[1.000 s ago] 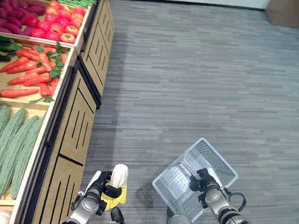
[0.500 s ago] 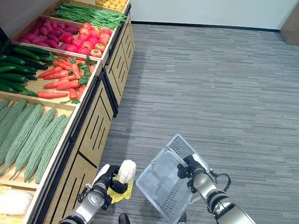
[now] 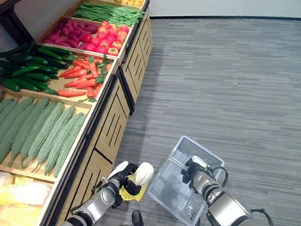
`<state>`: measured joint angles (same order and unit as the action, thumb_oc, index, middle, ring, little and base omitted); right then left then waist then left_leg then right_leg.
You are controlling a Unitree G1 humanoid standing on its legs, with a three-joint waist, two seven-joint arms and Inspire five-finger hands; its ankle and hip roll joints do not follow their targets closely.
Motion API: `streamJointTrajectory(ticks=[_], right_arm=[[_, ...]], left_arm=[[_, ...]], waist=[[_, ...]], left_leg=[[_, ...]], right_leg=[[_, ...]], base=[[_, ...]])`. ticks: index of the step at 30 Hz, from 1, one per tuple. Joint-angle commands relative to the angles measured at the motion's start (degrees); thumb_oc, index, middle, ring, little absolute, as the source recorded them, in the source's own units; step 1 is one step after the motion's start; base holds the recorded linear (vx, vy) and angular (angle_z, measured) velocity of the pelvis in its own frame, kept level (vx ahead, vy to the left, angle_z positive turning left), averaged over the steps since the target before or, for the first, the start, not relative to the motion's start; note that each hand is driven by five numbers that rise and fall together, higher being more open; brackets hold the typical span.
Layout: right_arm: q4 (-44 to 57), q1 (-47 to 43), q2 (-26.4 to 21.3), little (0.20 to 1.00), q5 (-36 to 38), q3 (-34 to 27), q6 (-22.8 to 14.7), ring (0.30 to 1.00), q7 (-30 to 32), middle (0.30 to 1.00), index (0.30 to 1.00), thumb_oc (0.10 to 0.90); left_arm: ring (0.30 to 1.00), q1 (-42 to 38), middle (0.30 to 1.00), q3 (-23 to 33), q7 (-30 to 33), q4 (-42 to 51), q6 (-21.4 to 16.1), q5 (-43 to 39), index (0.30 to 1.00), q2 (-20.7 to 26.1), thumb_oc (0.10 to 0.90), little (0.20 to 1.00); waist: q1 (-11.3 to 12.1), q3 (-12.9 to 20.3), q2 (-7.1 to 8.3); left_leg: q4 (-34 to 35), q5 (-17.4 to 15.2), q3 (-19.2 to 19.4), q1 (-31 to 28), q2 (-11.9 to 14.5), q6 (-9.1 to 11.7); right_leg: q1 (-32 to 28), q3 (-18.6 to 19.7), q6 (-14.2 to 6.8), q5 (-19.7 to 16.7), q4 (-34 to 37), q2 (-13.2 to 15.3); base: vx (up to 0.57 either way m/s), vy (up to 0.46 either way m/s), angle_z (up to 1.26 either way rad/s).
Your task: Get the vegetables into the basket
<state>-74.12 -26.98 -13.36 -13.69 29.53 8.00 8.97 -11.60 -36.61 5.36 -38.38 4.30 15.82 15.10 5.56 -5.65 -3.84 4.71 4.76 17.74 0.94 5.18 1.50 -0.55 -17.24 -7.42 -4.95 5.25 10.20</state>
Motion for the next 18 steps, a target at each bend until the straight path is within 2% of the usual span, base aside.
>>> streamJointTrajectory(ticks=[1,3,7,12,18], right_arm=[[-4.1,-14.4,-2.6,0.300,-4.3,0.5,-1.2,0.300,0.9,0.300,0.300,0.400],[-4.3,-14.8,-3.2,0.300,-4.3,-0.4,-1.2,0.300,0.9,0.300,0.300,0.400],[-3.7,-16.1,-2.8,0.300,-2.8,-1.5,-1.5,0.300,1.3,0.300,0.300,0.400],[1.0,-17.6,1.7,0.300,1.3,0.0,-2.6,0.300,2.6,0.300,0.300,0.400],[5.3,-18.5,4.2,0.300,3.9,1.8,-3.5,0.300,3.4,0.300,0.300,0.400]], left_arm=[[0.300,-8.5,0.300,-2.2,-1.2,10.5,-5.2,0.1,0.300,3.2,0.400,0.300],[0.300,-7.5,0.300,-1.7,-2.2,13.7,-5.4,-0.3,0.300,4.7,0.400,0.300],[0.300,-6.8,0.300,-1.5,-2.6,13.6,-5.4,-0.4,0.300,4.7,0.400,0.300],[0.300,-9.4,0.300,-4.0,-0.1,1.0,-3.9,2.8,0.300,-0.5,0.400,0.300],[0.300,-12.1,0.300,-6.1,1.4,-4.8,-3.4,3.3,0.300,-3.3,0.400,0.300]], waist=[[1.9,-2.4,0.92],[2.1,-2.7,0.41],[1.9,-3.1,0.39],[0.5,-3.2,1.76],[-0.5,-3.2,2.34]], left_leg=[[0.1,1.1,-3.3,1.5,-0.2,4.8],[0.2,1.4,-3.3,2.1,-0.2,5.0],[0.3,1.8,-3.2,2.9,0.0,5.2],[0.3,1.7,-2.3,2.8,1.0,5.3],[0.3,1.6,-1.5,2.3,1.5,5.3]], right_leg=[[-2.5,0.4,-4.9,0.9,-0.3,2.8],[-1.9,0.4,-5.0,0.7,-0.3,2.8],[-1.0,0.6,-4.9,0.4,-0.3,2.7],[-0.5,1.5,-4.5,0.4,-0.3,2.0],[0.0,2.5,-4.3,0.5,-0.3,1.6]], base=[[-0.04,0.031,0.07],[-0.03,0.021,0.05],[-0.03,0.000,0.03],[0.01,-0.009,-0.06],[0.00,-0.005,-0.07]])
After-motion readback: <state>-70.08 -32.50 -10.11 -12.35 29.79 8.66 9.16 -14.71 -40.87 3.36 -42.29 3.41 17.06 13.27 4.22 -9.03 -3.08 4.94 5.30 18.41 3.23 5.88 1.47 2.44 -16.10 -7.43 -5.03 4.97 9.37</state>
